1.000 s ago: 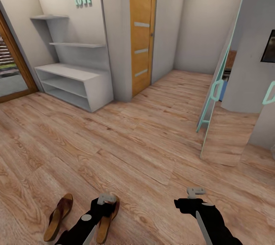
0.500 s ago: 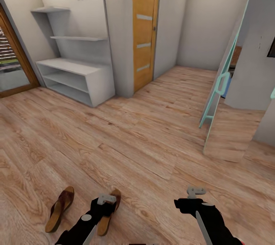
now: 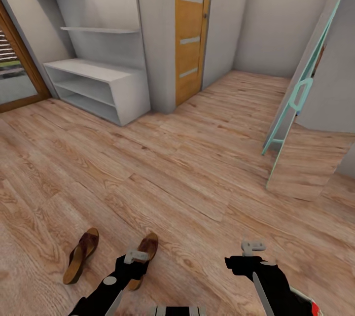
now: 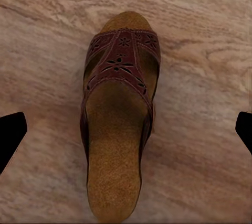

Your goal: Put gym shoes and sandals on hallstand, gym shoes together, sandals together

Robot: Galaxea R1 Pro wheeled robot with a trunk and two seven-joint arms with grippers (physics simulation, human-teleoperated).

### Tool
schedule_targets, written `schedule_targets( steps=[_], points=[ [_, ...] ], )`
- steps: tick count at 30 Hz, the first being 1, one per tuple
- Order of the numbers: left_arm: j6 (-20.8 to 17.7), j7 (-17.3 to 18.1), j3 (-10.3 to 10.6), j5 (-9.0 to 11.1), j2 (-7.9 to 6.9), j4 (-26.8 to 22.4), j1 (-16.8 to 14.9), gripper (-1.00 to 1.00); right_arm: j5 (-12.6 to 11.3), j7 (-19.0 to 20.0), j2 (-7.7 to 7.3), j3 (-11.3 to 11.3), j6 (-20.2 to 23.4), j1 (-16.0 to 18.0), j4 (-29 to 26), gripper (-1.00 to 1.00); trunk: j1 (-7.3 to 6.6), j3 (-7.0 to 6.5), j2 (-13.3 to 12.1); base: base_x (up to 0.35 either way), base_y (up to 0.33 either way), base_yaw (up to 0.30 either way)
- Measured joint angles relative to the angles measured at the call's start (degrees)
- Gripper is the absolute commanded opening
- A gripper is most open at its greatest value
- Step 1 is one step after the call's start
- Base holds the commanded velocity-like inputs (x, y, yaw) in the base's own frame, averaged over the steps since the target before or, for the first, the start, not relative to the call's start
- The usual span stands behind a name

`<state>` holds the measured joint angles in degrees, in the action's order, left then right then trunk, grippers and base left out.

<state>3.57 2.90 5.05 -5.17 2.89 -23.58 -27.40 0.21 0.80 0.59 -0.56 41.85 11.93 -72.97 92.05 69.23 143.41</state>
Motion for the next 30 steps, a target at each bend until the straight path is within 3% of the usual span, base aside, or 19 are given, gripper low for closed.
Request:
schedule_targets(
  steps=[9,24,30],
  points=[
    [0.08,0.03,-0.07,0.16,-1.19,-0.10,0.00,1.00,0.02,0.00,0.00,0.00,-0.01,0.00,0.00,1.00,0.00,0.22,0.00,0.000,0.000,0.002],
    [0.08,0.03,-0.07,0.15,-1.22,-0.26,0.00,1.00,0.02,0.00,0.00,0.00,0.00,0.00,0.00,1.00,0.39,4.76,0.20,0.000,0.000,0.000],
    [0.08,0.03,-0.10,0.12,-1.32,-0.30,-0.02,1.00,0.02,0.00,0.00,0.00,0.01,0.00,0.00,1.00,0.41,5.24,0.21,0.000,0.000,0.000]
  ],
)
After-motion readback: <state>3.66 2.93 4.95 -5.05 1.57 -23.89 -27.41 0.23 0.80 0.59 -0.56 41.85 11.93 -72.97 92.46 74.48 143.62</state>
